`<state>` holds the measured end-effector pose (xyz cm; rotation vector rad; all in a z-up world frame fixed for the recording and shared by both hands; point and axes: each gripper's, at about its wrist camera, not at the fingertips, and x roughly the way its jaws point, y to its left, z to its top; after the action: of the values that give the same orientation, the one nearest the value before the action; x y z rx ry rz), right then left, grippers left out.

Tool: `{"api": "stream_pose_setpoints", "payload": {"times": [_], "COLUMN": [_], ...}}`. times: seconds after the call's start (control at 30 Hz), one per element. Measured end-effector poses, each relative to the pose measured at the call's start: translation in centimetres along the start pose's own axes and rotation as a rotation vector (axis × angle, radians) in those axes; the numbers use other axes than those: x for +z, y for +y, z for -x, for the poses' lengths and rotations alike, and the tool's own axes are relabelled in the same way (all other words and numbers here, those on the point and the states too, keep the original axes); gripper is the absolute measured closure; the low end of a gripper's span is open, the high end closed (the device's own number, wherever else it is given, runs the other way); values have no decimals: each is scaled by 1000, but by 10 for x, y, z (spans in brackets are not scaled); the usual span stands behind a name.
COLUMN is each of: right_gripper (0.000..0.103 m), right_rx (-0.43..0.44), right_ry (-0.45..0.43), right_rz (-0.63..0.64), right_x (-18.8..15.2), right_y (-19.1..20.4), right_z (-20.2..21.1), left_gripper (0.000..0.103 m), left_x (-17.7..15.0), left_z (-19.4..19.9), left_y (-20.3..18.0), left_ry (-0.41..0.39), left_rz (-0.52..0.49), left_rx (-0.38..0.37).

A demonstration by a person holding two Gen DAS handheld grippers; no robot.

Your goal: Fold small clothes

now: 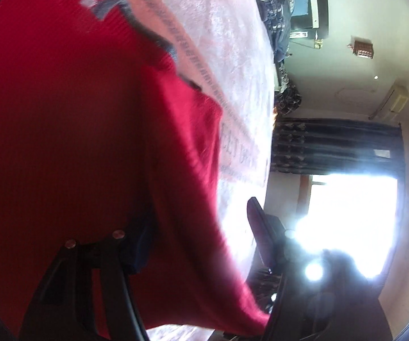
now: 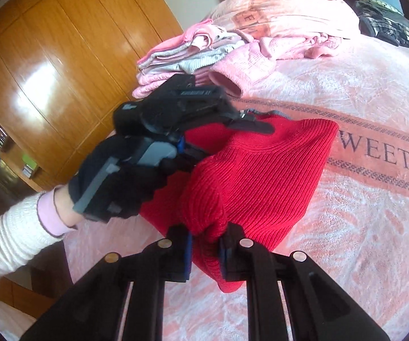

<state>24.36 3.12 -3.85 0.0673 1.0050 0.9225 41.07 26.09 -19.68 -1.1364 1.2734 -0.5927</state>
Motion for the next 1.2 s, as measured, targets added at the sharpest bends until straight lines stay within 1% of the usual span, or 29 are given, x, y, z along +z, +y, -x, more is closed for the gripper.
{"api": "stream_pose_setpoints", "payload": {"times": [0.03, 0.07, 0.1, 0.13, 0.17, 0.2, 0.3, 0.33, 0.47, 0.63, 0.73, 0.8, 0.83, 0.9, 0.97, 1.03, 1.13, 1.2], "right_gripper": [89, 89, 89, 89, 89, 89, 89, 89, 89, 89, 89, 89, 89, 89, 89, 89, 88, 83], "right_rx": [8, 17, 22, 23, 20, 23, 58, 74, 133, 197, 207, 220, 217, 213, 205, 178, 125, 99], "right_ry": [-4, -10, -12, -11, -12, -12, -13, -16, -24, -24, -8, 16, 29, 58, 89, 131, 191, 232], "right_rz": [-3, -5, -8, -7, -4, -7, -28, -27, -16, -5, 22, 26, 33, 38, 38, 48, 64, 61], "right_x": [-2, -4, -6, -8, -7, -6, -6, -5, 4, 25, 36, 40, 40, 40, 37, 29, 19, 11], "right_y": [-1, -1, -2, -1, 0, 1, 6, 10, 37, 75, 101, 114, 119, 128, 131, 133, 130, 125], "right_z": [1, 2, 1, -1, -2, -4, -11, -14, -31, -66, -93, -114, -124, -142, -158, -173, -195, -209], "left_gripper": [44, 51, 70, 84, 87, 87, 88, 88, 88, 88, 88, 88, 88, 88, 88, 88, 88, 85], "left_x": [5, 8, 11, 14, 15, 17, 14, 12, 8, 9, 13, 18, 26, 29, 30, 33, 31, 34], "left_z": [-4, -6, -8, -9, -10, -9, 5, 14, 60, 118, 143, 158, 166, 174, 182, 183, 183, 185], "left_y": [-5, -9, -12, -14, -15, -16, -28, -32, -40, -42, -38, -28, -20, -6, 18, 38, 67, 80], "left_ry": [-4, -7, -9, -10, -12, -13, -32, -41, -81, -141, -167, -179, -187, -201, -210, -213, -221, -231], "left_rz": [-16, -32, -49, -67, -86, -97, -186, -216, -284, -347, -369, -371, -363, -346, -324, -308, -281, -259], "left_rx": [0, 13, 35, 57, 68, 64, 85, 90, 95, 162, 198, 214, 218, 223, 235, 250, 247, 233]}}
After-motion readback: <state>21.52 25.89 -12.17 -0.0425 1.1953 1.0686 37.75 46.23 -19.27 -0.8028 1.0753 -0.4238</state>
